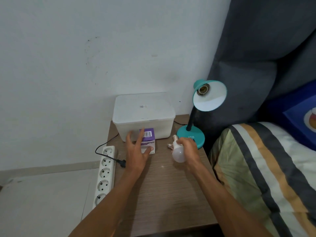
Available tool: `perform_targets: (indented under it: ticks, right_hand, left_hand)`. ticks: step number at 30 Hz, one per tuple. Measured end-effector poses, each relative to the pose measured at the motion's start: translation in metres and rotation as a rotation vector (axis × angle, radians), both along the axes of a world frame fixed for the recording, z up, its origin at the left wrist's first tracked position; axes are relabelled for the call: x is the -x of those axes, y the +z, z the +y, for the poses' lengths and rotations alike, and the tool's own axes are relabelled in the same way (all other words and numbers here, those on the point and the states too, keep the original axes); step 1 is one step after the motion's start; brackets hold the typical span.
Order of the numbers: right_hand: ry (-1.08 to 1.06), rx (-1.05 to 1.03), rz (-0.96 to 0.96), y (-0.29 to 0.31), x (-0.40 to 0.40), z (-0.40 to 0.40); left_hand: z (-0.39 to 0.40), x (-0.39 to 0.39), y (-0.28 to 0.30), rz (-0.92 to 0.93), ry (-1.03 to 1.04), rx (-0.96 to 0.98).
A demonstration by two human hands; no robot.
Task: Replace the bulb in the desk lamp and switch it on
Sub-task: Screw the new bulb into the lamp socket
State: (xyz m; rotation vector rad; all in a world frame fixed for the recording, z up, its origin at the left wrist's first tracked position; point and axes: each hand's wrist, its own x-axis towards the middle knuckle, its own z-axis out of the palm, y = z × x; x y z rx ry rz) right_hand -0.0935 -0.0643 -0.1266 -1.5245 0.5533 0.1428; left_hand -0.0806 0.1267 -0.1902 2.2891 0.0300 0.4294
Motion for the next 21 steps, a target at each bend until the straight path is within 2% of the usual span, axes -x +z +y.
perform_targets:
  ticks: [3,8,12,15,18,21]
  right_hand:
    - [-0.008,-0.023,-0.092,0.028,0.003,-0.014]
    - [-0.055,0.000,-0.335,0.078,0.002,-0.047]
    - [-0.135,-0.024,-0.454,0.107,-0.005,-0.082]
    - [-0.148,0.202,-0.507,0.121,-0.014,-0.105]
    - [-0.064,0.472,-0.498,0.130,-0.020,-0.120]
    - [0.047,0.548,-0.468,0.134,-0.027,-0.126]
  left_hand:
    - [-0.005,0.004,0.014,-0.168,0.003,-0.119]
    - [-0.042,-0.008,0.063,-0.443,-0.230,-0.242]
    - [-0.086,-0.027,0.111,-0.401,-0.422,-0.194]
    - [-0.114,-0.046,0.143,-0.354,-0.521,-0.189]
    - [-0.131,-0.072,0.162,-0.324,-0.590,-0.208]
    - [-0.139,-0.090,0.171,-0.287,-0.654,-0.247]
